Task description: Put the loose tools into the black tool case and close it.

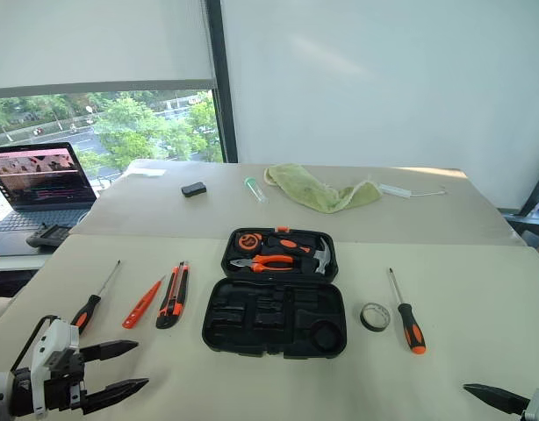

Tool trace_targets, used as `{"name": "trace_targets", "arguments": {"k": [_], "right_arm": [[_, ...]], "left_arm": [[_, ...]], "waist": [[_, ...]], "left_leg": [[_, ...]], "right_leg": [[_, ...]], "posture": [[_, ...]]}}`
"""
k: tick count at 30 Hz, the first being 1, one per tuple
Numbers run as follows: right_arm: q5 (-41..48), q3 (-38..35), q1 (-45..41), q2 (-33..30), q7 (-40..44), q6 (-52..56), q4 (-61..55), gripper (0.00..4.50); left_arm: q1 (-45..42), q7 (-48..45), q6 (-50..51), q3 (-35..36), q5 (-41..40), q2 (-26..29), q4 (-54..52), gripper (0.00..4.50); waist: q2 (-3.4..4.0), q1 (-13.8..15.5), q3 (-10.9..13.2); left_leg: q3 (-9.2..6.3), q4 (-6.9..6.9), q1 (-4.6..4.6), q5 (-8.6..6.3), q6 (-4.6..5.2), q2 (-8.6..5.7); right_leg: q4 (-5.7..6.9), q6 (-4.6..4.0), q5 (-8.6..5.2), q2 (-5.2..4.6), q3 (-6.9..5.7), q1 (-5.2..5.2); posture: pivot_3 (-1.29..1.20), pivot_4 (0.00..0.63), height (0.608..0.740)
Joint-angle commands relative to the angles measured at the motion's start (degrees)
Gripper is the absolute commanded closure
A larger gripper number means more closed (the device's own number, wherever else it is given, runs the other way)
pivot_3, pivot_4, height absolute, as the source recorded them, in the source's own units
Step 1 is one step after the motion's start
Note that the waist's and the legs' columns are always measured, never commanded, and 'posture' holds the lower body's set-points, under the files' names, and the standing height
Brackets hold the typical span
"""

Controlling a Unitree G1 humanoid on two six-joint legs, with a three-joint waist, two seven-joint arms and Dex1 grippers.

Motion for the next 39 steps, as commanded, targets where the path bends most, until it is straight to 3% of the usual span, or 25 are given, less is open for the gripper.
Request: {"name": "trace_targets", "arguments": {"k": [1,6,12,17,20,24,28,31,32,39], "right_arm": [[1.9,0.5,-2.2,-0.9,-1.5,-0.7,-2.6,0.10],[9.6,4.4,-11.1,-3.7,-9.3,7.1,-11.7,0.10],[16.5,15.5,-28.1,-7.8,-13.6,9.6,-18.2,0.10],[19.4,22.7,-37.9,-11.0,-14.1,12.6,-18.4,0.10],[18.9,25.1,-40.2,-11.7,-13.7,12.6,-18.2,0.10],[18.6,25.1,-40.0,-12.1,-13.5,12.2,-18.1,0.10],[18.0,24.0,-37.7,-11.6,-13.7,11.7,-19.1,0.10],[17.8,23.4,-35.8,-11.2,-14.3,11.3,-20.2,0.00],[17.8,23.2,-35.2,-11.1,-14.3,11.1,-20.5,0.00],[17.7,20.7,-32.0,-10.8,-15.5,11.1,-21.9,0.00]], "left_arm": [[-0.3,1.2,-0.3,0.4,-0.9,-1.0,-1.0,0.00],[-2.8,10.8,5.0,2.9,-4.1,-4.7,-3.7,0.00],[-11.1,32.9,16.4,8.4,-6.5,-8.2,-7.2,0.00],[-19.0,44.9,33.8,11.1,-6.1,-1.7,-4.1,0.00],[-23.8,46.5,40.4,7.6,-3.2,4.4,0.5,0.00],[-33.5,49.4,49.9,3.7,-1.7,8.0,8.7,0.00],[-36.5,47.6,56.0,-1.5,-0.8,10.7,12.6,0.00],[-37.4,46.5,57.4,-3.3,-0.3,10.4,14.1,0.65],[-37.7,46.5,57.1,-3.7,0.3,10.3,14.7,1.19],[-40.9,40.8,45.1,-2.6,1.0,8.3,14.0,3.42]], "waist": [[0.00,0.0,0.0],[-0.01,-0.6,0.0],[-0.15,-0.4,0.1],[-0.27,-0.3,0.1],[-0.45,-0.3,0.2],[-0.45,-0.1,0.2],[-0.50,-0.5,0.3],[-0.50,-0.7,0.3],[-0.50,-0.7,0.3],[-0.51,-0.6,0.3]], "left_leg": [[0.00,0.00,0.00,0.00,0.00,0.00],[0.05,0.02,0.06,-0.01,0.00,0.06],[0.04,0.05,0.07,0.00,-0.01,0.04],[0.01,0.02,0.04,-0.01,-0.06,-0.02],[-0.02,0.03,0.00,-0.01,-0.07,-0.06],[-0.01,0.02,-0.01,-0.02,-0.09,-0.12],[0.00,0.00,-0.01,-0.03,-0.13,-0.12],[0.00,-0.01,-0.01,-0.05,-0.21,-0.08],[0.00,-0.02,-0.01,-0.04,-0.26,-0.06],[-0.03,-0.03,0.06,-0.01,-0.34,-0.02]], "right_leg": [[0.00,-0.01,0.00,0.00,0.00,0.00],[0.04,0.06,0.02,-0.06,0.09,0.03],[0.07,0.18,0.40,0.01,0.03,0.02],[0.10,0.22,0.42,0.32,-0.01,0.03],[0.14,0.22,0.42,0.40,-0.08,0.00],[0.11,0.23,0.42,0.39,-0.09,0.01],[0.13,0.26,0.44,0.38,-0.07,0.00],[0.16,0.25,0.44,0.38,-0.03,-0.05],[0.16,0.23,0.43,0.38,-0.04,-0.06],[0.29,0.14,0.43,-0.06,-0.04,-0.08]], "posture": [[0.00,0.150,0.740],[0.00,0.150,0.740],[0.00,0.150,0.740],[0.00,0.150,0.740],[0.00,0.150,0.740],[0.00,0.150,0.740],[0.00,0.150,0.740],[0.00,0.150,0.740],[0.00,0.150,0.740],[0.00,0.150,0.740]]}}
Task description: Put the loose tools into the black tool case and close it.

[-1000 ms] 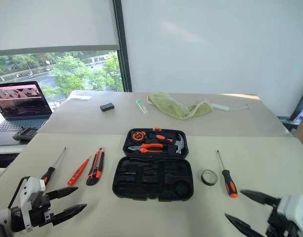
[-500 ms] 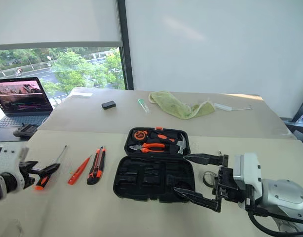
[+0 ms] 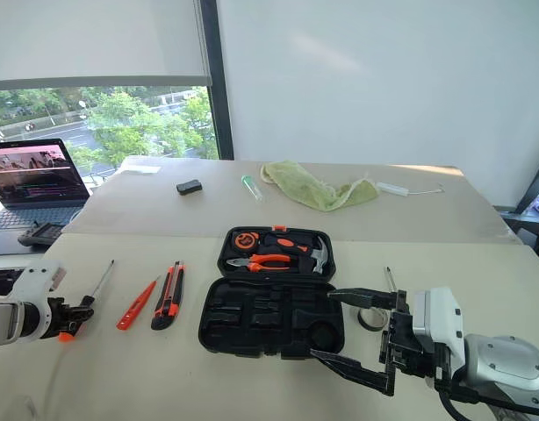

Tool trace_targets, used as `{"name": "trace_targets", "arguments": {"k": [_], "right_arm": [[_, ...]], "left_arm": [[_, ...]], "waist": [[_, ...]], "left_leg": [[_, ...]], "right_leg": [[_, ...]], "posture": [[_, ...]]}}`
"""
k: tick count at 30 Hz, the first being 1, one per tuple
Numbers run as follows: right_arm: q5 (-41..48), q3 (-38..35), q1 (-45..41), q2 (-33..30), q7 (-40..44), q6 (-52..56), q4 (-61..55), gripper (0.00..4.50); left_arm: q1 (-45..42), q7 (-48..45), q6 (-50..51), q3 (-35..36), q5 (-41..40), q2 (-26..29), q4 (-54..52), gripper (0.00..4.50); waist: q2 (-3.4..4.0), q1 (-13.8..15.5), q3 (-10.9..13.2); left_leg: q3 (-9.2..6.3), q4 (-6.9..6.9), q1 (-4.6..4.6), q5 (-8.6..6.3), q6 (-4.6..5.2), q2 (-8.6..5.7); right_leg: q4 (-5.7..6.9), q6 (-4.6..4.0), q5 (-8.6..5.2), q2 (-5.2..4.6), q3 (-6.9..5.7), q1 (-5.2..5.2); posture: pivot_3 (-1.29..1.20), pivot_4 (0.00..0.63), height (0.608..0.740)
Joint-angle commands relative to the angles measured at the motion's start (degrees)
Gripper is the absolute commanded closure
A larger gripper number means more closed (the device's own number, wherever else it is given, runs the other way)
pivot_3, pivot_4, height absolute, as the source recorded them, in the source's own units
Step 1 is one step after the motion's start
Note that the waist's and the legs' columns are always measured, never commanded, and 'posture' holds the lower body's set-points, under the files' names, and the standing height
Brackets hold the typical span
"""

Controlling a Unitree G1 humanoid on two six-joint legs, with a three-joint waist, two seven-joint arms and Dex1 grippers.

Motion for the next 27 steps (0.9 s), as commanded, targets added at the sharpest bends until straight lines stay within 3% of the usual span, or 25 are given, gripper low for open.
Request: {"name": "trace_targets", "arguments": {"k": [1,4,7,10,13,19,27], "right_arm": [[0.3,-3.0,1.6,0.5,-0.8,-1.3,-2.2,0.00],[0.5,-4.5,3.6,1.3,-1.5,-1.6,-3.1,0.00],[0.0,-7.4,7.5,3.3,-2.4,-2.3,-3.9,0.00],[-0.6,-11.9,14.5,6.1,-2.5,-2.9,-6.0,0.00],[-0.8,-16.4,21.4,9.2,-2.4,-3.8,-7.5,0.00],[-2.4,-23.3,31.9,14.7,0.6,-7.9,-6.6,0.00],[-3.8,-24.3,37.4,19.6,1.0,-12.3,-6.7,0.00]], "left_arm": [[-7.5,-7.0,-7.5,1.8,-4.2,-1.5,-3.1,3.75],[-13.6,-19.6,-11.2,-3.5,-8.7,0.3,-7.1,3.75],[-21.5,-37.0,-21.9,-21.9,-2.9,2.5,-9.7,3.75],[-33.1,-45.9,-32.8,-37.7,7.2,-4.1,-2.3,3.75],[-39.5,-52.1,-41.5,-47.3,15.2,-8.8,5.0,3.75],[-46.0,-55.3,-47.7,-55.5,25.2,-16.3,16.9,3.75],[-45.7,-55.2,-45.3,-57.8,31.8,-21.2,19.0,3.75]], "waist": [[-0.03,0.3,0.0],[-0.43,1.7,0.1],[-0.33,1.9,0.0],[0.28,1.9,-0.2],[0.29,1.4,-0.2],[0.24,0.1,-0.2],[0.27,0.2,-0.1]], "left_leg": [[-0.01,0.00,0.00,0.00,-0.02,0.02],[-0.29,0.11,-0.33,0.10,-0.13,0.01],[-0.34,0.13,-0.56,0.32,-0.48,-0.05],[-0.06,0.08,-0.46,0.26,-0.29,-0.38],[-0.06,0.14,-0.51,0.00,0.47,-0.77],[-0.12,0.50,-0.67,-0.12,0.71,-0.72],[-0.17,0.87,-0.89,-0.31,1.04,-0.74]], "right_leg": [[0.00,-0.02,0.01,-0.04,0.00,0.00],[-0.03,-0.10,0.04,-0.14,-0.13,-0.10],[-0.20,-0.17,0.13,-0.06,-0.22,-0.12],[-0.27,-0.05,0.05,0.14,-0.12,-0.03],[-0.22,0.23,-0.02,0.14,-0.03,0.03],[-0.23,0.61,0.02,0.24,0.09,0.00],[-0.22,0.91,-0.09,0.13,0.17,-0.04]], "posture": [[0.00,0.150,0.740],[0.00,0.150,0.740],[0.00,0.150,0.740],[0.00,0.150,0.740],[0.00,0.150,0.740],[0.00,0.150,0.740],[0.00,0.150,0.740]]}}
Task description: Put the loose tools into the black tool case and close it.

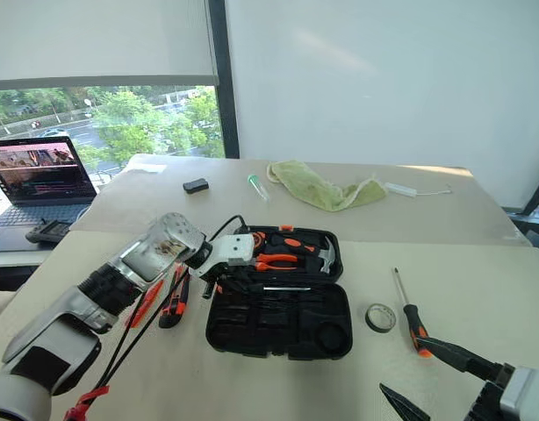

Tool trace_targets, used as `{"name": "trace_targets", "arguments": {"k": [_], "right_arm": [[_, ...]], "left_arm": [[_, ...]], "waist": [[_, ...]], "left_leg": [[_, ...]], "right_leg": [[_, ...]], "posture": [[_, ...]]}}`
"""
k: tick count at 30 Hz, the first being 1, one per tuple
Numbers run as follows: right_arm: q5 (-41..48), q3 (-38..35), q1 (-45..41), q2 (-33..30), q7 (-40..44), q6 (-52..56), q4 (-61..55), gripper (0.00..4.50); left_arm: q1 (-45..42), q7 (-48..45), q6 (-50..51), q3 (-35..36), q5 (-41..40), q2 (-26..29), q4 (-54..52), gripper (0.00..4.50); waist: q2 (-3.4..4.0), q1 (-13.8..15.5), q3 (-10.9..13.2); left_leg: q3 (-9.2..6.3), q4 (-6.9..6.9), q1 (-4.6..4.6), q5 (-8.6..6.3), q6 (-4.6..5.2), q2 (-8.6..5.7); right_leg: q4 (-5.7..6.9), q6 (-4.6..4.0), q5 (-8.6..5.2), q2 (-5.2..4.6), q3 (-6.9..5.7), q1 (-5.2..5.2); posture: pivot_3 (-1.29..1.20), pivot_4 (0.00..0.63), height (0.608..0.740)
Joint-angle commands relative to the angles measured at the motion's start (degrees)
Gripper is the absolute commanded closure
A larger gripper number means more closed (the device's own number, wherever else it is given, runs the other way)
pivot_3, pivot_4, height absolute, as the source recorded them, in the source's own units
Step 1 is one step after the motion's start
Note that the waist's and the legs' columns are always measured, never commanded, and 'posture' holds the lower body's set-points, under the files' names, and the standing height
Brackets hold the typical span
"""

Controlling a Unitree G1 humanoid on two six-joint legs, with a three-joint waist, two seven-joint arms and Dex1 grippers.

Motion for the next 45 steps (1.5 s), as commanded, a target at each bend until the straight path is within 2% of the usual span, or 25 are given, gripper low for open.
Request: {"name": "trace_targets", "arguments": {"k": [1,7,17,18,21,23,26,27,28,29,32,34,39,45], "right_arm": [[-0.4,-1.1,1.4,0.8,0.0,-2.8,-0.8,0.00],[-0.5,-1.4,2.6,1.2,-0.1,-4.2,-0.5,0.00],[0.3,-1.4,2.0,-0.4,-0.9,-3.9,-0.9,0.00],[0.3,-1.3,2.0,-0.5,-1.0,-3.9,-0.9,0.00],[0.8,-1.5,2.1,-0.9,-1.2,-3.7,-1.1,0.00],[1.1,-1.9,2.4,-1.1,-1.1,-3.7,-1.3,0.00],[1.1,-1.9,2.3,-1.3,-1.4,-3.8,-1.4,0.00],[1.0,-1.7,2.2,-1.4,-1.6,-3.8,-1.4,0.00],[0.9,-1.7,2.2,-1.4,-1.6,-3.9,-1.4,0.00],[0.7,-1.4,1.9,-1.4,-1.8,-3.8,-1.4,0.00],[0.2,-0.7,1.1,-1.7,-2.4,-3.6,-1.2,0.00],[0.3,-0.3,0.7,-2.0,-3.1,-3.2,-1.7,0.00],[1.0,-0.6,0.7,-2.8,-3.9,-2.7,-2.3,0.00],[2.3,-1.3,1.2,-3.7,-4.7,-2.2,-3.3,0.00]], "left_arm": [[-0.7,0.4,0.2,0.5,2.5,-1.3,-0.1,3.75],[-1.4,3.7,-1.3,1.3,6.0,-5.4,4.6,3.75],[-1.9,4.9,-6.1,2.0,9.1,-8.0,8.8,3.75],[-1.9,5.3,-6.9,2.7,9.0,-8.3,9.0,3.27],[-1.3,3.2,-4.7,7.7,3.7,-8.5,4.1,2.26],[-0.7,1.4,-0.5,11.9,-0.9,-7.8,-0.9,1.77],[0.8,0.7,6.9,17.6,-6.4,-5.5,-6.6,1.77],[1.6,1.0,8.8,19.3,-8.0,-5.1,-8.0,2.24],[2.2,1.3,10.3,20.2,-9.1,-4.8,-9.2,2.39],[3.6,2.7,12.0,21.7,-10.4,-5.2,-10.7,2.77],[9.1,9.2,12.0,24.4,-11.4,-8.1,-13.8,3.94],[14.4,16.1,6.8,27.1,-11.5,-13.1,-13.8,4.46],[23.6,28.0,-2.4,27.1,-6.9,-19.3,-10.3,4.46],[25.6,36.2,-5.6,24.5,-2.3,-22.4,-5.9,4.46]], "waist": [[0.01,0.0,0.0],[0.03,0.7,0.0],[0.07,1.5,0.0],[0.07,1.6,0.0],[0.07,1.7,0.0],[0.07,1.5,0.0],[0.09,1.2,0.0],[0.11,1.1,0.0],[0.16,0.9,-0.1],[0.21,0.8,-0.1],[0.31,0.7,-0.1],[0.29,1.0,-0.1],[0.24,1.3,-0.1],[0.25,1.5,-0.1]], "left_leg": [[-0.01,0.08,-0.05,-0.01,0.02,0.01],[-0.04,0.24,-0.04,-0.08,0.13,-0.02],[-0.05,0.38,-0.05,-0.09,0.15,-0.02],[-0.05,0.40,-0.05,-0.09,0.16,-0.03],[-0.06,0.42,-0.10,-0.07,0.18,-0.03],[-0.07,0.45,-0.18,-0.07,0.19,-0.02],[-0.09,0.42,-0.28,-0.07,0.19,0.00],[-0.10,0.39,-0.22,-0.07,0.19,0.00],[-0.09,0.37,-0.19,-0.07,0.19,0.00],[-0.09,0.35,-0.15,-0.07,0.18,0.01],[-0.10,0.32,-0.01,-0.07,0.19,0.00],[-0.12,0.33,-0.05,-0.08,0.19,-0.03],[-0.13,0.38,-0.06,-0.08,0.20,-0.03],[-0.14,0.34,-0.04,-0.07,0.19,-0.02]], "right_leg": [[0.02,0.01,0.00,-0.01,-0.01,-0.03],[0.01,0.06,0.02,-0.13,-0.04,0.07],[0.02,0.06,0.03,-0.15,-0.03,0.11],[0.02,0.05,0.03,-0.16,-0.03,0.11],[0.02,0.03,0.04,-0.18,-0.04,0.10],[0.03,0.05,0.05,-0.19,-0.03,0.01],[0.04,0.10,0.07,-0.18,-0.05,-0.08],[0.05,0.10,0.05,-0.18,-0.05,-0.06],[0.06,0.09,0.05,-0.17,-0.03,-0.06],[0.06,0.09,0.04,-0.17,-0.03,-0.04],[0.07,0.12,0.00,-0.19,-0.02,0.10],[0.06,0.14,0.01,-0.23,-0.04,0.10],[0.02,0.17,0.10,-0.32,-0.01,0.12],[0.01,0.11,0.13,-0.37,-0.02,0.12]], "posture": [[0.00,0.150,0.740],[0.00,0.150,0.740],[0.00,0.150,0.740],[0.00,0.150,0.740],[0.00,0.150,0.740],[0.00,0.150,0.740],[0.00,0.150,0.740],[0.00,0.150,0.740],[0.00,0.150,0.740],[0.00,0.150,0.740],[0.00,0.150,0.740],[0.00,0.150,0.740],[0.00,0.150,0.740],[0.00,0.150,0.740]]}}
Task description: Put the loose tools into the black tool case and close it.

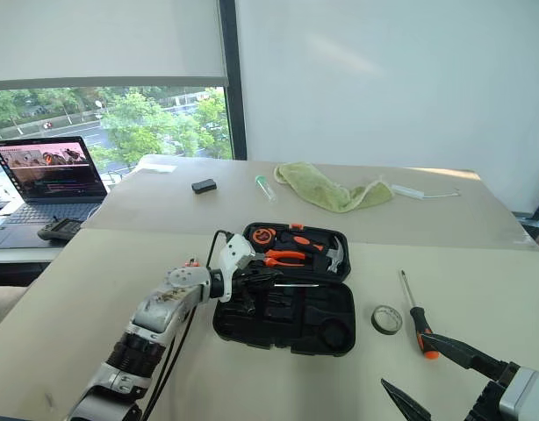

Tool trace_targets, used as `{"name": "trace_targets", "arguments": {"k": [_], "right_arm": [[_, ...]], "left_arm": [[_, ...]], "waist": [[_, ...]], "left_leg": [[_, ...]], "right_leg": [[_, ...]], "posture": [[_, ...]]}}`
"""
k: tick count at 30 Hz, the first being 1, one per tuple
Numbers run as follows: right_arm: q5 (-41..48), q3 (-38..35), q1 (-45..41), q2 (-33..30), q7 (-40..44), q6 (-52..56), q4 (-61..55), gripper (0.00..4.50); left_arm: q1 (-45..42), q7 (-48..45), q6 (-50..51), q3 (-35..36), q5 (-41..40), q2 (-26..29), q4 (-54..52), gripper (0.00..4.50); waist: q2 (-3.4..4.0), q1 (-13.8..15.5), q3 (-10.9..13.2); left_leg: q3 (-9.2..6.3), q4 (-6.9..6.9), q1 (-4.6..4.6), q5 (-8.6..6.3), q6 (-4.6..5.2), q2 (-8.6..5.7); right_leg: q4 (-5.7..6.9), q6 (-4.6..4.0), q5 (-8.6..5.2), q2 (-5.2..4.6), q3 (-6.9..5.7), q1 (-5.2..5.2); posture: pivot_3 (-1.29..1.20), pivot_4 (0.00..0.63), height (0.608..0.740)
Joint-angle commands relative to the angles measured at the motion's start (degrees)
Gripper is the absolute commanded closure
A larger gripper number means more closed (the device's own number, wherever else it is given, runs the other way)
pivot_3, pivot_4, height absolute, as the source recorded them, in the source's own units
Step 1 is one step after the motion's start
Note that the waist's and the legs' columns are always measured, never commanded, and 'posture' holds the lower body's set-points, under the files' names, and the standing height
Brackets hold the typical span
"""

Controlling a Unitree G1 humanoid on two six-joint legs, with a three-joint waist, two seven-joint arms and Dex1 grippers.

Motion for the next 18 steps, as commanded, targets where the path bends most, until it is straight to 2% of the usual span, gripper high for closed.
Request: {"name": "trace_targets", "arguments": {"k": [1,7,13,15,17,18], "right_arm": [[2.4,-2.1,0.7,-0.7,-0.7,0.0,-2.3,0.00],[3.5,-3.3,1.5,-1.4,-0.9,0.3,-2.4,0.00],[3.8,-2.4,0.2,-3.3,-1.5,1.4,-2.5,0.00],[3.3,-1.3,-0.7,-4.0,-2.1,1.7,-2.3,0.00],[3.2,0.0,-1.9,-4.7,-3.0,2.6,-2.1,0.00],[3.1,0.7,-2.8,-5.1,-3.7,3.3,-1.8,0.00]], "left_arm": [[0.4,3.8,-2.4,-3.2,3.9,-0.6,1.1,4.46],[2.5,-0.7,-3.7,-11.8,8.3,3.2,1.3,4.46],[0.3,1.2,-6.6,-16.2,14.7,3.8,8.2,4.46],[0.5,2.2,-9.6,-14.3,13.7,3.2,8.1,4.46],[1.3,1.9,-10.3,-8.1,6.6,0.7,3.5,4.46],[1.8,1.0,-9.4,-5.3,3.1,0.3,-0.1,4.46]], "waist": [[0.00,0.1,0.0],[0.12,0.0,-0.4],[0.39,0.3,-1.0],[0.28,0.3,-1.2],[0.36,0.1,-1.2],[0.39,0.0,-1.2]], "left_leg": [[-0.01,0.00,0.02,0.00,0.01,0.00],[0.00,-0.11,0.16,-0.02,0.01,0.01],[0.00,-0.16,0.32,-0.06,0.08,-0.01],[0.00,-0.16,0.50,-0.07,0.10,-0.02],[0.00,-0.20,0.93,-0.13,0.17,0.00],[0.00,-0.22,1.12,-0.16,0.20,0.01]], "right_leg": [[-0.03,0.00,0.00,-0.05,-0.01,0.03],[-0.05,-0.05,-0.03,-0.13,-0.01,0.12],[-0.14,-0.26,-0.18,-0.22,-0.08,0.31],[-0.18,-0.42,-0.30,-0.22,-0.08,0.53],[-0.26,-0.39,-0.38,-0.33,-0.09,0.97],[-0.24,-0.35,-0.44,-0.73,-0.10,0.99]], "posture": [[0.00,0.150,0.740],[0.00,0.150,0.740],[0.00,0.150,0.740],[0.00,0.150,0.740],[0.00,0.150,0.740],[0.00,0.150,0.740]]}}
